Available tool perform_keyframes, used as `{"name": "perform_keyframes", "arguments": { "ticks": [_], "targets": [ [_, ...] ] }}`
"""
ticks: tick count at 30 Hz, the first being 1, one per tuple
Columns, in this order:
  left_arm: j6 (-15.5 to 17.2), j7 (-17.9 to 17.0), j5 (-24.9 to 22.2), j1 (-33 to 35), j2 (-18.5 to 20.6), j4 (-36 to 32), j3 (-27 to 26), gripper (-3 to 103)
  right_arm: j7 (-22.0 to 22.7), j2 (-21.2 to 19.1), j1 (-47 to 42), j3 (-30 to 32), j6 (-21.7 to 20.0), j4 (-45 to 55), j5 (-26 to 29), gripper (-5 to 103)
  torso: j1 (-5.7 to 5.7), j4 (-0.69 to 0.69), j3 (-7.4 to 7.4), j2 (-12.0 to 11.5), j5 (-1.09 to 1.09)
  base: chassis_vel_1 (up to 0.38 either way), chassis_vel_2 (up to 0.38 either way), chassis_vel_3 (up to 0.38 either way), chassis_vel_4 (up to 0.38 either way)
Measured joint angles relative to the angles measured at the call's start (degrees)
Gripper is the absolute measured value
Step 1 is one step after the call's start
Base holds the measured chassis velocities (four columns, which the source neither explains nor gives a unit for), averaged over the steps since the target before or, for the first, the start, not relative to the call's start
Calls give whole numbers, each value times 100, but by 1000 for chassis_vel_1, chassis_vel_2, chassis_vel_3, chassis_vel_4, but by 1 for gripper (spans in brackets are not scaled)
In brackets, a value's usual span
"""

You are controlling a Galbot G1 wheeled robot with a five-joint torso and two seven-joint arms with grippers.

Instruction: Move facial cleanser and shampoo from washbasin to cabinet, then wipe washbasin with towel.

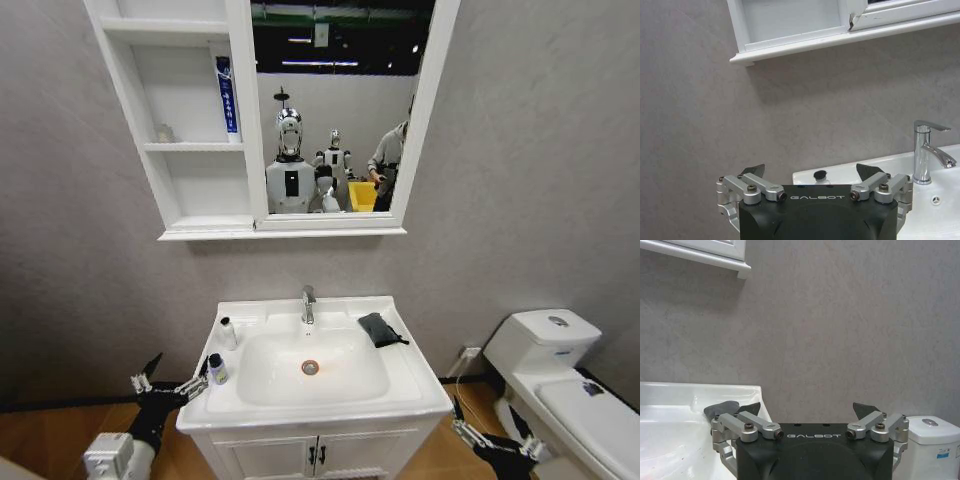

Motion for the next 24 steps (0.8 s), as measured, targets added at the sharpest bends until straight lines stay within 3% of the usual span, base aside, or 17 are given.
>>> {"name": "perform_keyframes", "arguments": {
  "ticks": [8,9,16,17,18,20,21,24],
  "targets": [
    [-42,90,313,-400,-102,966,652,100,1,0,0,1,0,0,0,100,0,-1,0,0,-9,0,0,0,0],
    [-62,92,386,-431,-110,1077,766,99,0,0,1,-1,0,0,0,100,1,-2,-1,0,7,0,0,0,0],
    [-206,288,929,-566,-222,1972,1737,99,0,0,0,0,0,0,0,100,1,0,0,-1,-6,0,0,0,0],
    [-206,288,929,-566,-222,1972,1737,99,0,0,0,0,0,0,0,100,1,0,0,-1,-6,0,0,0,0],
    [-221,282,926,-629,-248,2117,1817,99,0,0,1,-1,0,0,0,100,1,0,0,0,8,0,0,0,0],
    [-198,274,870,-817,-290,2366,1925,99,0,0,1,0,0,0,0,100,0,3,0,0,0,0,0,0,0],
    [-186,224,814,-1176,-319,2544,1992,99,-1,0,1,-1,1,1,0,100,1,-3,-1,0,-6,0,0,0,0],
    [-117,115,631,-1621,-329,2608,2044,99,0,0,0,-1,0,-1,0,100,1,-2,0,0,-1,0,0,0,0]
  ]
}}
